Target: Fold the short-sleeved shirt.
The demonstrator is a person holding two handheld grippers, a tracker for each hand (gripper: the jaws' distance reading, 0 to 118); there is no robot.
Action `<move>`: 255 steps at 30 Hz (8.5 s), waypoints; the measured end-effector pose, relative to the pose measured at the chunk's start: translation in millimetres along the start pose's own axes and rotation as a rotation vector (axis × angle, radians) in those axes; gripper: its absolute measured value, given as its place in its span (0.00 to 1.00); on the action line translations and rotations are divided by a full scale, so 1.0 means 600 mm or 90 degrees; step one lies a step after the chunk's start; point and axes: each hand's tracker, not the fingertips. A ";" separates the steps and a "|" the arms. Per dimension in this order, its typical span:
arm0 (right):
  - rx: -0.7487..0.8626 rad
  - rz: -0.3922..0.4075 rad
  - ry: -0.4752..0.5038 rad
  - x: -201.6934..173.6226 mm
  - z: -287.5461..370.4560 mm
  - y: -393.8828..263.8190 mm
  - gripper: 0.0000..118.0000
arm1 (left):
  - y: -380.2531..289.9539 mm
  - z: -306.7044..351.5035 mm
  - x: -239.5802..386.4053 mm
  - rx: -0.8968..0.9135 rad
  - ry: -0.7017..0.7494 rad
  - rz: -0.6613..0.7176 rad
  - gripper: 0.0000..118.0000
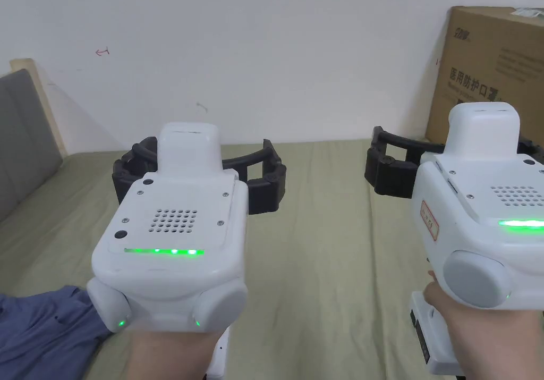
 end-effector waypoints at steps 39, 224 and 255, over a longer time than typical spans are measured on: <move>0.010 0.004 0.004 0.002 0.004 -0.001 1.00 | 0.002 0.000 0.009 0.005 -0.013 -0.011 1.00; -0.306 -0.102 0.025 0.213 0.019 -0.192 0.00 | -0.236 -0.170 0.024 -0.551 -0.253 0.187 0.00; -0.770 -0.125 0.039 0.357 -0.358 -0.489 0.85 | -0.315 -0.133 -0.071 -0.592 -0.231 0.132 0.00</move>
